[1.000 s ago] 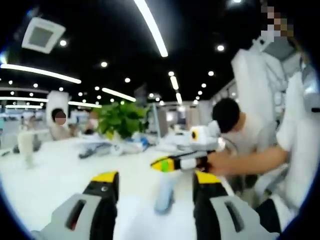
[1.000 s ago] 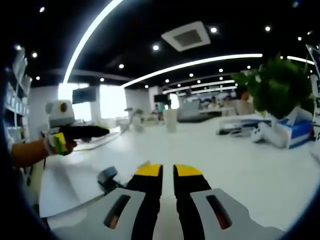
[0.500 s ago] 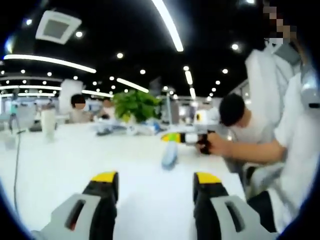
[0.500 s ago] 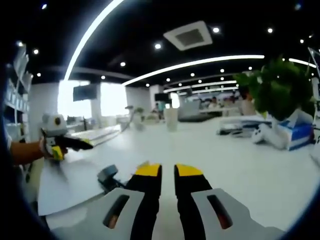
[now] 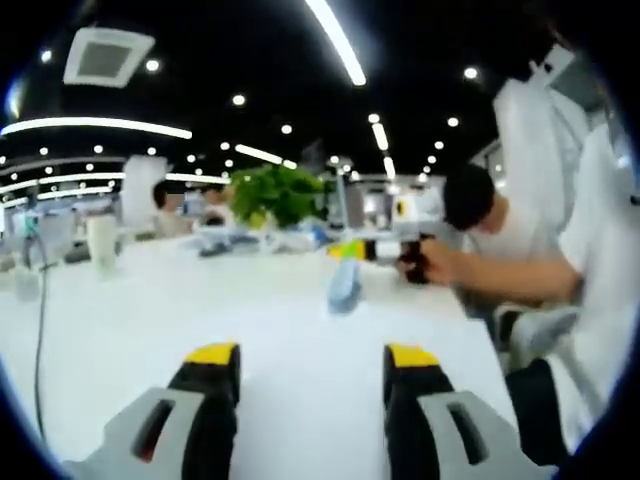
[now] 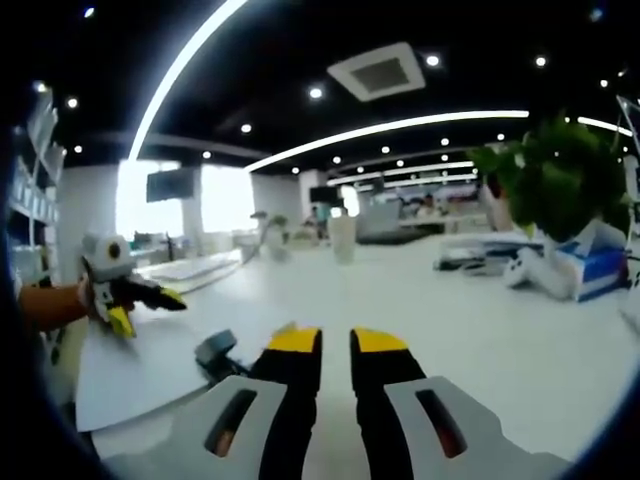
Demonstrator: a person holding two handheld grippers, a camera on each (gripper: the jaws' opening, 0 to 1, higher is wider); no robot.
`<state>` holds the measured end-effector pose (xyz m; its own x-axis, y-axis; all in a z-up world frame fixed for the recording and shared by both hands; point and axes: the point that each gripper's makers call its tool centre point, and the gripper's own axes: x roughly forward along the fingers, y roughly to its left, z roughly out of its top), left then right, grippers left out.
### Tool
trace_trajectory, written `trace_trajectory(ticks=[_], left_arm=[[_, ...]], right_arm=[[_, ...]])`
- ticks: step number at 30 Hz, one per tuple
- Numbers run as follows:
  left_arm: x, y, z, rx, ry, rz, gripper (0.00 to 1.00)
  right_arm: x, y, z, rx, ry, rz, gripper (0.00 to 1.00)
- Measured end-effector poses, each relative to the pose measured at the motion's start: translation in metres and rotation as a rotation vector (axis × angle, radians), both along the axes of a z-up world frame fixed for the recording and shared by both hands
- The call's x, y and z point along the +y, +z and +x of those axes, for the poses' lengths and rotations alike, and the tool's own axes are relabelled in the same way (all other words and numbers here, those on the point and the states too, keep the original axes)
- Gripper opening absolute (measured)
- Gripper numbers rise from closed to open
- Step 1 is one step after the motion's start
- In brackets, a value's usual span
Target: Pick up the paper insert the paper into the punch align the paper edges press the punch to punch holes
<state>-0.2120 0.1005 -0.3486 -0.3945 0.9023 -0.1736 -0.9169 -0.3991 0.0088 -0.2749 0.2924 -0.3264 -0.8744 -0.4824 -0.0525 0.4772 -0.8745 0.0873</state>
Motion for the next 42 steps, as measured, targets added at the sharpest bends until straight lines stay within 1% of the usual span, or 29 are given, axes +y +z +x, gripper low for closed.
trace_trajectory(ticks=[6, 9, 10, 11, 12, 13, 14, 15, 16, 17, 18, 19, 20, 21, 22, 23, 24, 27, 29, 32, 37, 42], left_arm=[[0.002, -0.006, 0.002, -0.004, -0.003, -0.037, 0.57], [0.002, -0.012, -0.006, -0.015, -0.004, -0.054, 0.57], [0.002, -0.015, -0.008, -0.019, -0.005, -0.069, 0.57], [0.001, -0.02, -0.009, -0.017, -0.004, -0.101, 0.58], [0.001, -0.024, -0.01, -0.015, -0.004, -0.12, 0.59], [-0.001, -0.02, -0.013, -0.017, 0.0, -0.106, 0.59], [-0.002, -0.019, -0.014, -0.014, 0.004, -0.103, 0.6], [-0.003, -0.018, -0.015, -0.014, 0.008, -0.104, 0.6], [-0.003, -0.018, -0.017, -0.016, 0.013, -0.104, 0.6], [-0.004, -0.018, -0.019, -0.02, 0.015, -0.104, 0.59], [-0.004, -0.018, -0.016, -0.022, 0.014, -0.103, 0.59], [-0.005, -0.018, -0.016, -0.025, 0.012, -0.103, 0.59], [-0.004, -0.019, -0.015, -0.03, 0.01, -0.102, 0.58], [-0.004, -0.019, -0.016, -0.035, 0.01, -0.102, 0.58], [-0.003, -0.02, -0.015, -0.04, 0.01, -0.101, 0.58], [-0.004, -0.02, -0.015, -0.043, 0.01, -0.101, 0.58], [-0.003, -0.02, -0.016, -0.046, 0.011, -0.1, 0.58], [-0.003, -0.021, -0.015, -0.049, 0.013, -0.099, 0.58], [-0.002, -0.021, -0.015, -0.048, 0.018, -0.099, 0.58], [-0.002, -0.022, -0.015, -0.048, 0.021, -0.099, 0.58], [-0.001, -0.022, -0.013, -0.048, 0.02, -0.098, 0.58], [0.0, -0.023, -0.013, -0.047, 0.019, -0.097, 0.58]], right_arm=[[0.001, 0.001, -0.002, 0.005, 0.014, -0.016, 0.16], [0.0, 0.004, -0.001, 0.01, 0.047, -0.046, 0.17], [-0.001, 0.006, 0.0, 0.033, 0.066, -0.031, 0.19], [-0.003, 0.008, 0.001, 0.056, 0.089, -0.021, 0.21], [-0.006, 0.01, 0.004, 0.048, 0.125, -0.052, 0.23], [-0.009, 0.011, 0.007, 0.034, 0.166, -0.077, 0.23], [-0.01, 0.011, 0.01, 0.028, 0.203, -0.076, 0.24], [-0.01, 0.009, 0.013, 0.031, 0.232, -0.045, 0.24], [-0.013, 0.007, 0.017, 0.03, 0.282, -0.017, 0.24], [-0.017, 0.004, 0.024, 0.013, 0.347, 0.0, 0.24], [-0.021, -0.001, 0.03, -0.01, 0.415, 0.015, 0.24], [-0.029, -0.003, 0.04, -0.015, 0.503, 0.022, 0.24], [-0.037, -0.003, 0.052, -0.022, 0.593, 0.009, 0.24], [-0.041, -0.005, 0.059, -0.036, 0.648, 0.007, 0.24], [-0.044, -0.01, 0.061, -0.055, 0.676, 0.042, 0.24], [-0.047, -0.015, 0.063, -0.059, 0.701, 0.088, 0.24], [-0.048, -0.018, 0.06, -0.056, 0.702, 0.119, 0.25], [-0.05, -0.026, 0.055, -0.072, 0.728, 0.155, 0.26], [-0.05, -0.03, 0.05, -0.057, 0.741, 0.2, 0.28], [-0.054, -0.033, 0.044, -0.07, 0.758, 0.205, 0.31], [-0.065, -0.043, 0.04, -0.091, 0.814, 0.251, 0.3], [-0.069, -0.045, 0.042, -0.103, 0.856, 0.253, 0.27]])
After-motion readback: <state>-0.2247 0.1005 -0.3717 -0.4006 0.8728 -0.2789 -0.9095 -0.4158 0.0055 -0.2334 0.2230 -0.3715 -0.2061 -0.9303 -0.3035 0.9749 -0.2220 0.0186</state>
